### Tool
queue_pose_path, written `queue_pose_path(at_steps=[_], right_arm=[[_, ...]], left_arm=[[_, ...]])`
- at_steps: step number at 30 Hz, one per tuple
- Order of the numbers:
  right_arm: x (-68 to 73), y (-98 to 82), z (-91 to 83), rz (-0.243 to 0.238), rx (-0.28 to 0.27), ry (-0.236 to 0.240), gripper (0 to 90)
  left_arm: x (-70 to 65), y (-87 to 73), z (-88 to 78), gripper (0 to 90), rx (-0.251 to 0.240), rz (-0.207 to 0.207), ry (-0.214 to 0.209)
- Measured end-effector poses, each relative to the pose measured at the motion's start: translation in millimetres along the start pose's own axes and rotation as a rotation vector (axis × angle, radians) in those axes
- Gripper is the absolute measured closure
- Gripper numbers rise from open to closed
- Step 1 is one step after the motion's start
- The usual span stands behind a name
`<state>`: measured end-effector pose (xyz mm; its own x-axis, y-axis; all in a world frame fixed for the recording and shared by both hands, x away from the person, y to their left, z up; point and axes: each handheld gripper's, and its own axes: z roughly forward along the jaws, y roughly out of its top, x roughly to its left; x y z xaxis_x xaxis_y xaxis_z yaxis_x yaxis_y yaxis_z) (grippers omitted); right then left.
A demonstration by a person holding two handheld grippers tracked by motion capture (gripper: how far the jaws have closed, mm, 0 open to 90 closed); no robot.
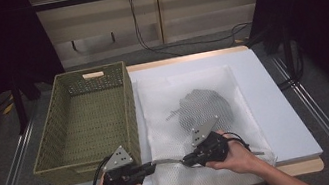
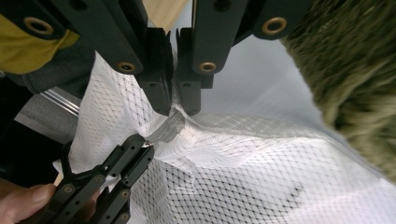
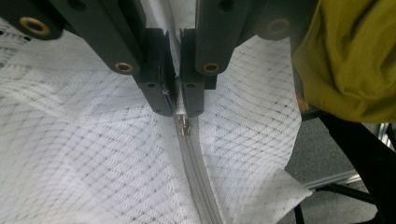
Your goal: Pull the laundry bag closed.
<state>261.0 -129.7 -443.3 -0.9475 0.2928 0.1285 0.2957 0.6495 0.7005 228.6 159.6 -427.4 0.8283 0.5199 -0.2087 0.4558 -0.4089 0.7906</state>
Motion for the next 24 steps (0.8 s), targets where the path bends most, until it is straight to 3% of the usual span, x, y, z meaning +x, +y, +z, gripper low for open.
queue_pose_path(at_steps=[11,12,24], right_arm=[[0.4,-2.6,1.6,-0.003,0.007,0.001,84.3],[-0.2,-3.2,1.1,0.003,0.013,0.002,84.3],[-4.2,-8.5,-7.0,0.020,0.012,-0.023,84.4]], left_arm=[[2.1,0.1,-3.9,86.0,-0.007,-0.007,-0.002],[2.5,0.2,-6.4,86.0,-0.018,-0.009,0.019],[3.6,-0.6,-3.7,86.1,-0.008,-0.018,0.006]])
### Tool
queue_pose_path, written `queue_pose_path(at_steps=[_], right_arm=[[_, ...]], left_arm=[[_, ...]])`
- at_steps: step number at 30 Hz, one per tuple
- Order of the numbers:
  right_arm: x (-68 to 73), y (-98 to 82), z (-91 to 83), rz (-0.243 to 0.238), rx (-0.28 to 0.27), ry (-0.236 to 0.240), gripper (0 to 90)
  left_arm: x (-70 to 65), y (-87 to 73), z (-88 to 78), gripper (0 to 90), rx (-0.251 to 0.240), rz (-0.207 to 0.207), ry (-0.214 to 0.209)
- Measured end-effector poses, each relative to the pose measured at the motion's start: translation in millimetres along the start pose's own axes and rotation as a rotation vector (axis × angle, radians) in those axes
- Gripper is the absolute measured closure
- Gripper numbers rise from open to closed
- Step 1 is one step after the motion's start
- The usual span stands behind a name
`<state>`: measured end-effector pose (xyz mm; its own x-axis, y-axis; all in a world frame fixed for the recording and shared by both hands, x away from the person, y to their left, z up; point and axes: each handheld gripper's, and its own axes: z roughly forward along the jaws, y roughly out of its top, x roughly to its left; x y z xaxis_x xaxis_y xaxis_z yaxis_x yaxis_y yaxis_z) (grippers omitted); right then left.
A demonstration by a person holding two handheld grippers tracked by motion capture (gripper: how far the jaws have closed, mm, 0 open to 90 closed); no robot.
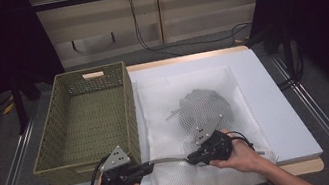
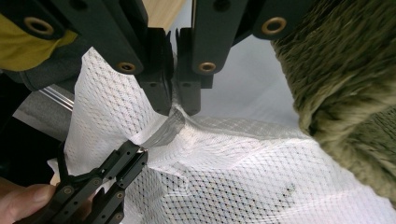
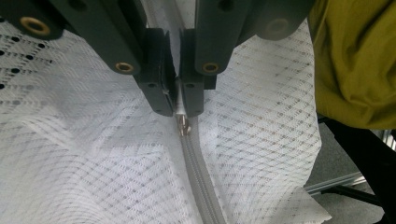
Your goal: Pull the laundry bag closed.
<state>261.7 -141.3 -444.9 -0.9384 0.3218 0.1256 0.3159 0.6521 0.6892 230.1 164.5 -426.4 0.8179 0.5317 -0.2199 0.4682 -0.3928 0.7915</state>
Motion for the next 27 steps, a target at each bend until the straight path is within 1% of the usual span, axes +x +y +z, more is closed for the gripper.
queue_pose_path(at_steps=[1,4,8,9,10,11,12,13,15,16,17,19,21,23,24,26,27], right_arm=[[-0.4,-0.5,-0.2,-0.005,0.001,0.007,84.4],[-1.4,-2.9,-2.1,-0.002,-0.002,0.000,84.5],[-2.6,-5.5,-6.7,0.005,-0.002,0.008,84.6],[-2.9,-6.0,-7.6,0.005,-0.002,0.003,87.0],[-3.0,-6.6,-8.6,0.006,0.003,-0.003,87.0],[-3.9,-7.5,-9.8,0.008,-0.003,-0.002,87.0],[-4.7,-8.1,-10.5,0.005,-0.008,0.008,87.0],[-4.0,-8.1,-11.2,0.016,-0.008,0.004,87.0],[-3.9,-8.1,-10.8,0.010,-0.008,0.000,87.0],[-4.2,-8.2,-10.3,0.005,-0.005,0.006,87.0],[-3.5,-8.2,-9.8,0.010,-0.003,0.003,87.1],[-3.1,-8.3,-8.8,0.006,0.003,0.009,87.1],[-3.1,-8.3,-8.2,0.001,0.001,0.006,87.0],[-2.9,-8.4,-8.5,0.001,0.008,-0.003,87.1],[-2.8,-8.8,-8.5,0.009,0.010,-0.002,87.1],[-3.7,-9.8,-7.5,-0.005,0.022,-0.008,87.0],[-3.8,-10.3,-7.7,-0.001,0.026,-0.008,87.1]], left_arm=[[-0.4,0.6,0.9,86.1,0.001,-0.004,-0.006],[-3.1,2.5,2.2,86.1,0.009,0.017,0.000],[-0.1,1.3,1.1,86.1,0.004,0.009,0.002],[0.8,0.9,-0.4,86.1,0.003,0.009,0.010],[0.8,0.9,-0.4,86.1,0.003,0.009,0.010],[2.8,-0.5,-1.8,86.1,0.000,0.005,0.003],[2.4,-1.1,-1.8,86.1,0.004,-0.003,0.007],[2.7,-1.6,-1.2,86.1,0.005,0.000,0.001],[2.4,-1.0,-1.9,86.0,0.001,0.002,0.000],[1.3,-0.3,-2.5,86.0,-0.006,-0.004,0.000],[1.2,0.5,-3.2,86.0,-0.004,0.006,0.002],[1.0,1.2,-4.2,86.0,-0.002,0.012,0.008],[1.4,0.9,-4.0,86.0,-0.003,0.004,0.005],[1.8,0.8,-4.1,86.1,-0.005,0.002,0.007],[1.9,0.7,-4.0,86.1,-0.007,0.004,0.004],[1.9,0.4,-4.0,86.1,-0.004,0.006,0.002],[1.8,0.5,-4.8,86.1,-0.005,0.004,0.003]])
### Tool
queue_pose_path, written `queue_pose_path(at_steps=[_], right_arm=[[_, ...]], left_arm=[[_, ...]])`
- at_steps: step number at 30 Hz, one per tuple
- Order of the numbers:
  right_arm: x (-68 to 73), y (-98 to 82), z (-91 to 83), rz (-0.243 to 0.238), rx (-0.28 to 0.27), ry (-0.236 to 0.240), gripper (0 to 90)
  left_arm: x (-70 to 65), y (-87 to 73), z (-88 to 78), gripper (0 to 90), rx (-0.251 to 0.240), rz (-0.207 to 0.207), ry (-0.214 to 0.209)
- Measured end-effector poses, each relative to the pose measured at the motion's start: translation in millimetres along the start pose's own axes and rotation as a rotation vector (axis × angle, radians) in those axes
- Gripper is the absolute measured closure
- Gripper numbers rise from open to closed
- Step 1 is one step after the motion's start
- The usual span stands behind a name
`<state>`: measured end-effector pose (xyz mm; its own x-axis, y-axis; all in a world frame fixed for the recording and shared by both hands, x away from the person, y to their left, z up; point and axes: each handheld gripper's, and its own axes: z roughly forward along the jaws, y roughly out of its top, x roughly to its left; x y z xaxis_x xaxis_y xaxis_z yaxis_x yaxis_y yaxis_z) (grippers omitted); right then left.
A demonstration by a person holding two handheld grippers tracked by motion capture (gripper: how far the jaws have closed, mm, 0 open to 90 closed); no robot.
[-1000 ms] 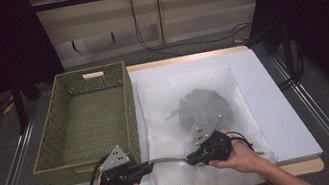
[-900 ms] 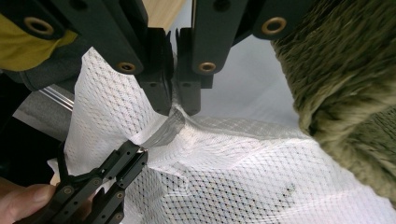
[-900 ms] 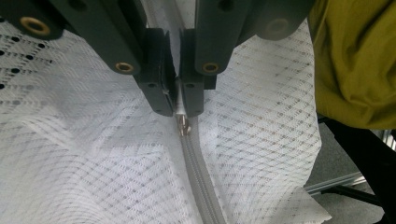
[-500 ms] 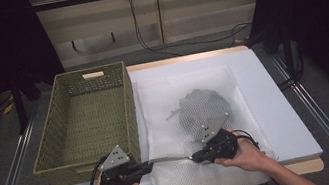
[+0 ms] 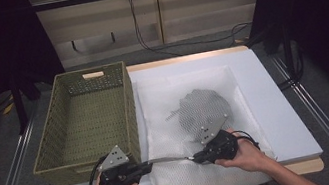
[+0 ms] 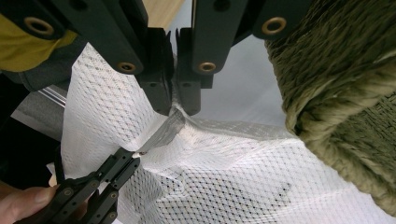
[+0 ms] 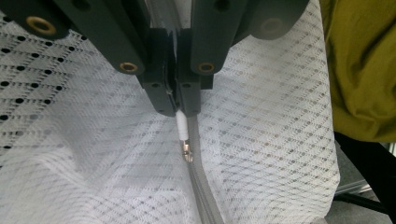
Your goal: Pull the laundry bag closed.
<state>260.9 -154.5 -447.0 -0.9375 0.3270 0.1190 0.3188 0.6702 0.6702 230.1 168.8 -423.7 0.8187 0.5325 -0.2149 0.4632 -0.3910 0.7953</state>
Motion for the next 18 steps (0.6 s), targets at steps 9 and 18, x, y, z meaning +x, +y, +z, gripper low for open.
queue_pose_path(at_steps=[9,18], right_arm=[[-4.9,-1.8,1.4,0.023,-0.034,-0.015,86.9],[-4.2,0.9,9.3,0.030,-0.043,0.001,80.6]], left_arm=[[0.7,2.4,-1.8,86.0,-0.020,0.011,-0.011],[-0.3,1.1,0.8,86.0,-0.006,0.014,-0.015]])
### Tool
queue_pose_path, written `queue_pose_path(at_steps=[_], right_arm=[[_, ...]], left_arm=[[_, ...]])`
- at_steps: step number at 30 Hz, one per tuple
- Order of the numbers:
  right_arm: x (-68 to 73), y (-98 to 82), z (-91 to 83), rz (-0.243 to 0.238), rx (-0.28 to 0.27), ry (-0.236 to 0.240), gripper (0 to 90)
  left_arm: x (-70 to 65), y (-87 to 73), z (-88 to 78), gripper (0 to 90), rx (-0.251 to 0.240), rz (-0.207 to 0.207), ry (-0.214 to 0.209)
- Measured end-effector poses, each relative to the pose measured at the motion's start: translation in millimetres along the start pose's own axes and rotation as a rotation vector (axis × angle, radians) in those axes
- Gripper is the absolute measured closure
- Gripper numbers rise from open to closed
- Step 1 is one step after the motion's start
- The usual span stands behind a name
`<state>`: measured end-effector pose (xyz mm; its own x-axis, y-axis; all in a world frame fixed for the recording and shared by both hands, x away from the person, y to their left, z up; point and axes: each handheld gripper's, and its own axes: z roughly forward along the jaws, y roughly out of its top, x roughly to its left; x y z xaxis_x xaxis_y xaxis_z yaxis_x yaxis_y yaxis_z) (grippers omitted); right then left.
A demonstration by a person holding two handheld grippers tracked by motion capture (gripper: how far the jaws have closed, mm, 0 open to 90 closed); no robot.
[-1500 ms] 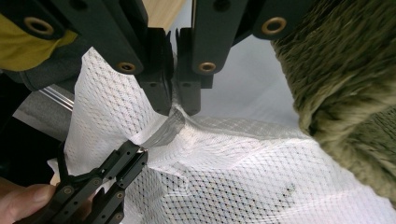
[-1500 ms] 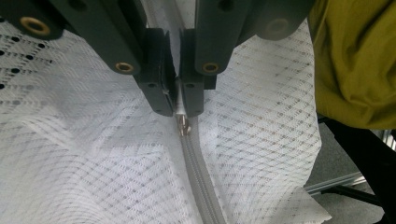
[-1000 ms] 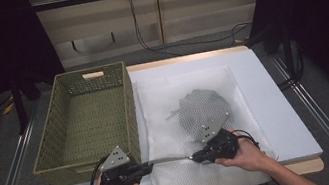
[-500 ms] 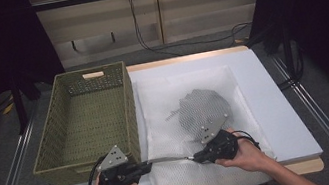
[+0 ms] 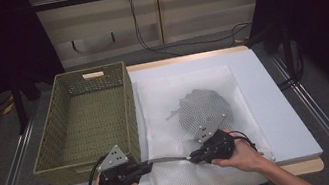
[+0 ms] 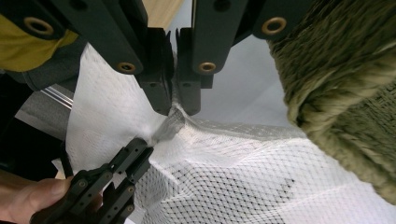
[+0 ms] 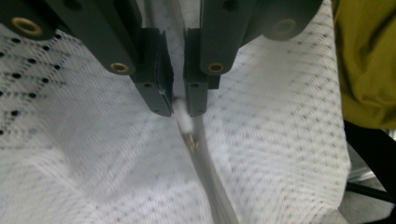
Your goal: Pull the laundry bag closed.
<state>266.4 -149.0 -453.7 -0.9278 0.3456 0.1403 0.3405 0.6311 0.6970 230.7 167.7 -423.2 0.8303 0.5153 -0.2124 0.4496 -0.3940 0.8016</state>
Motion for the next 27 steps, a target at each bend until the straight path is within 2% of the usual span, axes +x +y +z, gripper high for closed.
queue_pose_path(at_steps=[3,7,11,14,19,20,24,27], right_arm=[[0.1,2.5,2.3,0.012,-0.012,0.015,78.0],[0.2,3.8,10.9,0.003,0.014,0.025,76.2],[-0.8,5.9,18.2,0.005,0.014,0.033,74.5],[-0.2,7.0,24.7,-0.015,0.034,0.038,75.2],[2.5,6.0,34.3,-0.031,0.058,0.033,75.8],[4.1,5.2,34.6,-0.020,0.059,0.026,76.7],[7.3,6.6,35.7,-0.047,0.068,0.003,78.1],[8.0,5.8,35.9,-0.030,0.066,-0.004,81.4]], left_arm=[[-0.9,1.0,-0.4,86.0,0.002,0.009,0.005],[-0.6,0.5,0.1,86.0,0.006,0.009,0.003],[-1.3,0.8,1.7,85.9,0.003,0.014,-0.006],[-2.4,1.9,2.5,85.9,0.014,0.016,0.001],[-2.1,0.8,6.2,85.9,0.020,0.013,-0.011],[-2.0,0.8,6.1,85.9,0.020,0.012,-0.010],[-1.7,0.6,6.2,85.9,0.019,0.009,-0.009],[-1.8,0.5,6.5,85.9,0.023,0.010,-0.006]])
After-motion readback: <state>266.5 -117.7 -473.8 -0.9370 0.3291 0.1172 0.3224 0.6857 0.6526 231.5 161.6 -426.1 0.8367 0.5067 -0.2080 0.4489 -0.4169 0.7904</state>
